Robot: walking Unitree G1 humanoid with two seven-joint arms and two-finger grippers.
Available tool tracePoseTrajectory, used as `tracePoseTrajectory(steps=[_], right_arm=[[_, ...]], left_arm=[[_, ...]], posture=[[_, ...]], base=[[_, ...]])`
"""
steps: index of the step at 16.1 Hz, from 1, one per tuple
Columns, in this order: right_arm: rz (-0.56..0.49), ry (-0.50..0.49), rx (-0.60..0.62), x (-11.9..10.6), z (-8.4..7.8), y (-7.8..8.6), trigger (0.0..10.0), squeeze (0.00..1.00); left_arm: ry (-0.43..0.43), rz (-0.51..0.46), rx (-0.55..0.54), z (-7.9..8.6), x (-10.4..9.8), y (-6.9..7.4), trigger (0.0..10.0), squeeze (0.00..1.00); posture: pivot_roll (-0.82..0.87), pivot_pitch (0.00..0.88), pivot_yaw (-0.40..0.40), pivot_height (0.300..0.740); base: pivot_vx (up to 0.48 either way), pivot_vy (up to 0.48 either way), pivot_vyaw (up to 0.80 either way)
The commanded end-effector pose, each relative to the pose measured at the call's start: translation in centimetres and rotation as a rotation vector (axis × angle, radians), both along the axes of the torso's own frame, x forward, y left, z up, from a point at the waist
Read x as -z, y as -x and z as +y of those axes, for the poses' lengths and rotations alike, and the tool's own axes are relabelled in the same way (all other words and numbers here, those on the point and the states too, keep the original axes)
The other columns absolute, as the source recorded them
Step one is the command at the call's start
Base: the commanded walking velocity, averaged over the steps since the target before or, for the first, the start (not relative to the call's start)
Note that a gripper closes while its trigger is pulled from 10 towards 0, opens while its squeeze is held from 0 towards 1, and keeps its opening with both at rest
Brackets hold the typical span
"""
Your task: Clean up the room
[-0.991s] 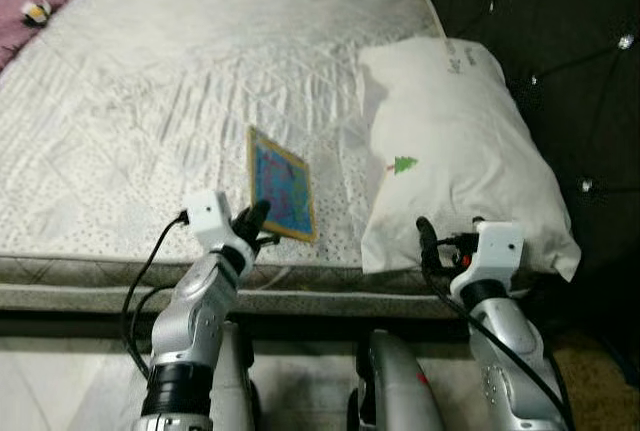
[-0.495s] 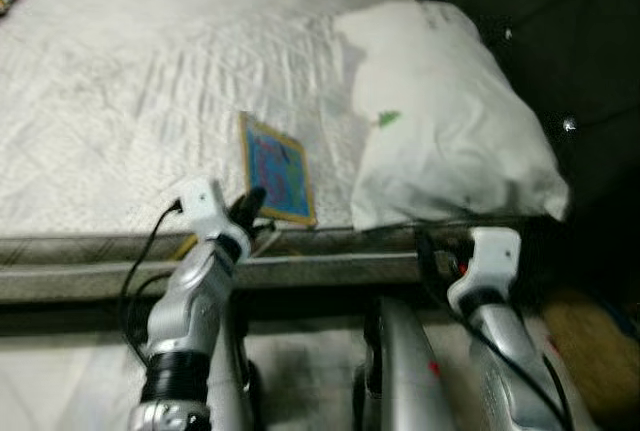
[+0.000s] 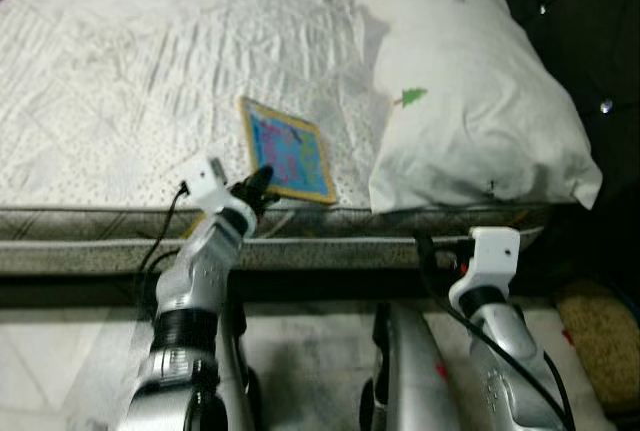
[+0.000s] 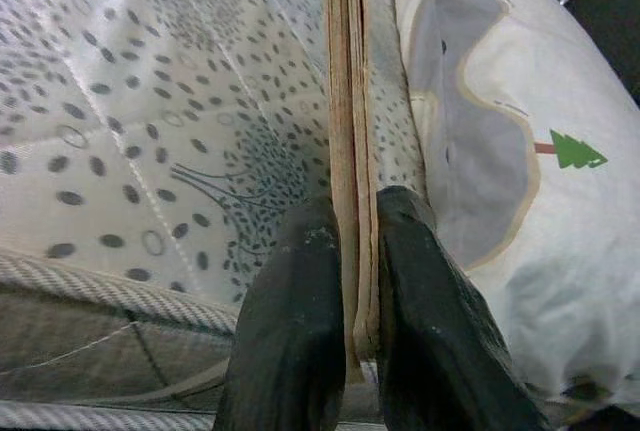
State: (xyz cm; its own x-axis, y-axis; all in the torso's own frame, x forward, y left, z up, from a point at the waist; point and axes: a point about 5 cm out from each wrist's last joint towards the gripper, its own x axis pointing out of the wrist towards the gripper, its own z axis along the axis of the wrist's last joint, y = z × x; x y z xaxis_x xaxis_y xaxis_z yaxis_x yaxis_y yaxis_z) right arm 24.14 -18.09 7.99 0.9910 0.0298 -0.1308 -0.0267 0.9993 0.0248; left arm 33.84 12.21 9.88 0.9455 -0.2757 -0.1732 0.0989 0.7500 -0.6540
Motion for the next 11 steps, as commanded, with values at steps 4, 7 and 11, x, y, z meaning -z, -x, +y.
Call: tracePoseTrajectory(steps=[4,7,11], right_arm=[[0.0,0.029,0.005,-0.7,-1.1,1.6,10.0,0.0],[0.004,0.045,0.003,-0.7,-1.4,1.9,10.0,0.0],[0.001,0.065,-0.002,-1.3,-1.6,2.0,10.0,0.0]], left_arm=[[0.014,0.005,0.044,-0.2,0.0,-1.4,10.0,0.0],[0.031,0.009,0.073,-0.5,-0.2,-2.2,10.0,0.0],[0.032,0.047,0.11,-1.6,-0.6,-3.2,10.0,0.0]], posture=[[-0.16,0.149,-0.035,0.541],[-0.19,0.14,-0.037,0.541],[-0.22,0.136,-0.05,0.541]], base=[[0.0,0.0,0.0],[0.0,0.0,0.0],[0.0,0.0,0.0]])
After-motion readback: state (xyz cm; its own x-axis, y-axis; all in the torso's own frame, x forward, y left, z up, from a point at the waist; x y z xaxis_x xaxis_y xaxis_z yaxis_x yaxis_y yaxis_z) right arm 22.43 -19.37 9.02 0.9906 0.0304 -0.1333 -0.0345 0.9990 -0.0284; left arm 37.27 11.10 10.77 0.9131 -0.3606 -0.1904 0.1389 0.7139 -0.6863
